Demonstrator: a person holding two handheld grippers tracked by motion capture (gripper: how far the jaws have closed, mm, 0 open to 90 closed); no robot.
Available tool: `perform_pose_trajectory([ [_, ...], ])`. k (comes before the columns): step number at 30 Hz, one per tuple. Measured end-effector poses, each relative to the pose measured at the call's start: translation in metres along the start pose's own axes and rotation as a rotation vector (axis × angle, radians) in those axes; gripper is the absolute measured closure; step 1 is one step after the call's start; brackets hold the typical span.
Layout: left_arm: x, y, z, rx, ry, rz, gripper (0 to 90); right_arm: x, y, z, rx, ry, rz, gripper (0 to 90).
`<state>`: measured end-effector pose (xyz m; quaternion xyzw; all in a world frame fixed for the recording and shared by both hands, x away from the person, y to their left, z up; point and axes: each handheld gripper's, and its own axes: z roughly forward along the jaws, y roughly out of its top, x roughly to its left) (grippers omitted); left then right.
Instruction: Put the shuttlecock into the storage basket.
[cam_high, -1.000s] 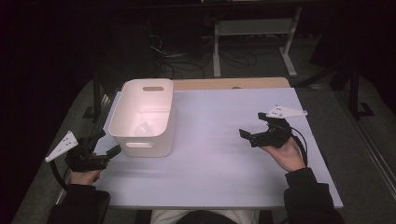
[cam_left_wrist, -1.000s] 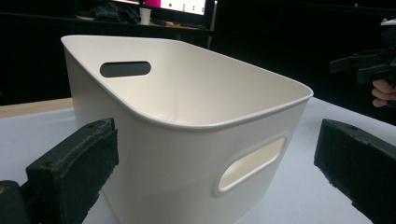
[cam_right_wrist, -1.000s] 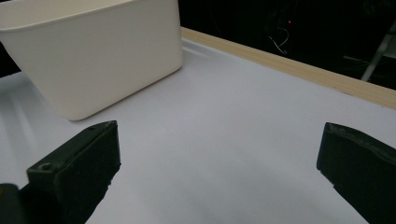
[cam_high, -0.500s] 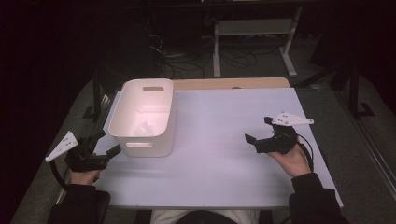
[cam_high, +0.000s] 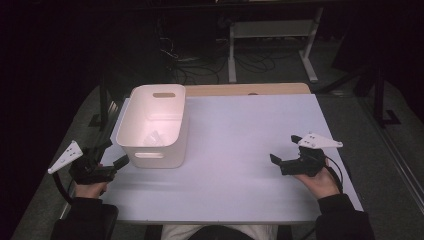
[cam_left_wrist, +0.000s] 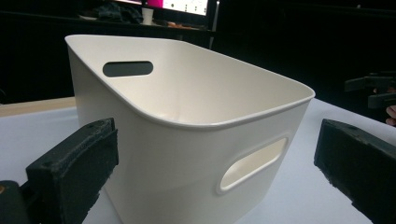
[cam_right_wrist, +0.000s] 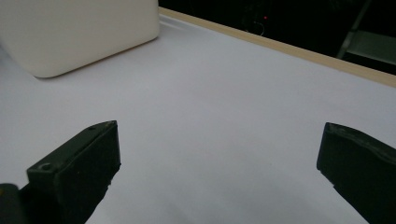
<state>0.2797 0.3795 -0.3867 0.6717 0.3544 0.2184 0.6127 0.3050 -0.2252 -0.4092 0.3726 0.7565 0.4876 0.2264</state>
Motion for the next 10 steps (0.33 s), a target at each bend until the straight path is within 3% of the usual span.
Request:
perform_pose_trajectory([
  [10,-0.0001,0.0002,0.0004,0.000,-0.002,0.000,0.0,-0.0027,-0.0098,-0.0077,-0.007,-0.014,0.012,0.0],
])
